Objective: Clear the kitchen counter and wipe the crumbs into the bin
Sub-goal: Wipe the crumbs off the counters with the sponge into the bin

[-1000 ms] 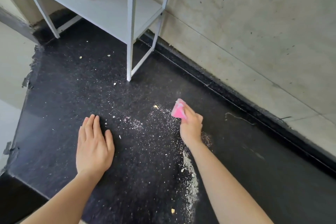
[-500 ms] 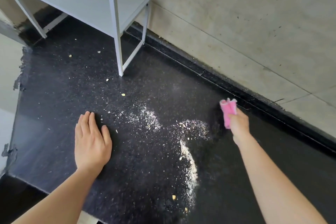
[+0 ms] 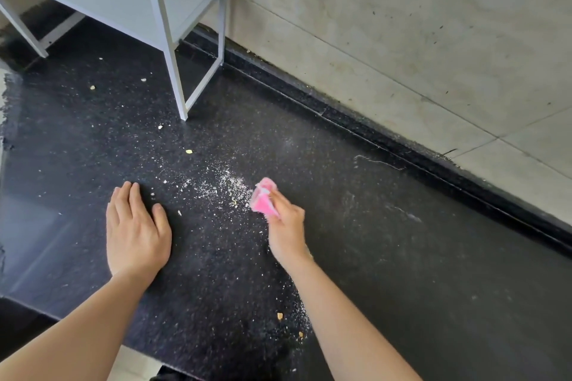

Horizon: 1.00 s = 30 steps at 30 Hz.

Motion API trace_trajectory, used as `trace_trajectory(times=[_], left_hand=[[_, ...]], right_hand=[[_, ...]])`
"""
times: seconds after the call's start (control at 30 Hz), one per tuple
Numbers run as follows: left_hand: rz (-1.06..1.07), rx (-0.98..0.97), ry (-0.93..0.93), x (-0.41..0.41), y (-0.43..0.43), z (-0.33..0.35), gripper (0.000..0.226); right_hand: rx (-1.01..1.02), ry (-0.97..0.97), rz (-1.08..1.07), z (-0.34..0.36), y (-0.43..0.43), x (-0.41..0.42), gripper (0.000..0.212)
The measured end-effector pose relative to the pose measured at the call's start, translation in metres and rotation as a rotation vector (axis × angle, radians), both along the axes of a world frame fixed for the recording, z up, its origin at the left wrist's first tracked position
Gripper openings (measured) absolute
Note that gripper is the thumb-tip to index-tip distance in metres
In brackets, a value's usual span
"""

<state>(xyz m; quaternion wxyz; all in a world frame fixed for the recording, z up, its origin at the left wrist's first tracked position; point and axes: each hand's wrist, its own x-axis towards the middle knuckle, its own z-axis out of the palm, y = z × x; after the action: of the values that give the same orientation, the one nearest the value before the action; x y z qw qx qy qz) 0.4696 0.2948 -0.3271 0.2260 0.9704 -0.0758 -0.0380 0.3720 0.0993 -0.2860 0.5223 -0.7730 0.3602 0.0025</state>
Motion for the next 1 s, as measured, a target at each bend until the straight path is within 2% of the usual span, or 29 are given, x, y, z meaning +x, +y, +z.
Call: trace_trajectory(times=[0.07,0.13,0.23,0.3,0.37,0.43,0.5,0.57,0.7,0.77,0.8,0.87,0.9,1.0], left_hand=[[-0.003,-0.003,-0.006,0.001,0.000,-0.001,0.056],[0.005,-0.005,-0.008,0.001,0.001,-0.003,0.052],[0.008,-0.017,-0.022,-0.001,0.001,-0.002,0.051],[0.002,-0.024,-0.029,-0.001,0.000,-0.002,0.050],[-0.009,-0.018,-0.032,-0.001,0.001,-0.003,0.050],[-0.020,-0.018,-0.034,-0.001,0.002,-0.003,0.050],[-0.032,-0.026,-0.026,-0.001,0.004,-0.002,0.050],[-0.047,-0.033,-0.013,-0.001,0.005,-0.001,0.050],[-0.095,-0.071,0.035,0.000,0.011,0.002,0.052],[-0.178,-0.092,0.082,0.001,0.016,0.005,0.053],[-0.244,-0.090,0.104,0.001,0.022,0.009,0.053],[-0.369,-0.061,0.118,-0.001,0.034,0.015,0.054],[-0.418,-0.045,0.101,-0.003,0.042,0.018,0.054],[-0.499,-0.012,0.066,-0.011,0.076,0.029,0.054]], right_hand=[[0.317,-0.093,-0.019,0.015,0.011,0.003,0.018],[0.367,-0.103,-0.051,0.028,0.003,0.000,0.012],[0.248,-0.141,-0.199,0.039,-0.037,-0.017,0.030],[0.142,-0.125,-0.341,0.042,-0.071,-0.036,0.028],[-0.006,0.019,-0.504,0.035,-0.099,-0.061,0.018],[-0.157,0.246,-0.620,0.020,-0.111,-0.090,0.031],[-0.251,0.328,-0.689,0.001,-0.096,-0.106,0.046],[-0.322,0.266,-0.663,-0.011,-0.061,-0.104,0.059],[-0.346,0.200,-0.434,-0.017,0.017,-0.074,0.067],[-0.261,0.128,-0.269,-0.010,0.047,-0.053,0.063],[-0.154,0.046,-0.217,-0.003,0.060,-0.043,0.052],[0.135,-0.087,-0.241,0.014,0.075,-0.030,0.023],[0.238,-0.111,-0.283,0.021,0.076,-0.029,0.016],[0.221,-0.108,-0.410,0.040,0.064,-0.045,0.009]])
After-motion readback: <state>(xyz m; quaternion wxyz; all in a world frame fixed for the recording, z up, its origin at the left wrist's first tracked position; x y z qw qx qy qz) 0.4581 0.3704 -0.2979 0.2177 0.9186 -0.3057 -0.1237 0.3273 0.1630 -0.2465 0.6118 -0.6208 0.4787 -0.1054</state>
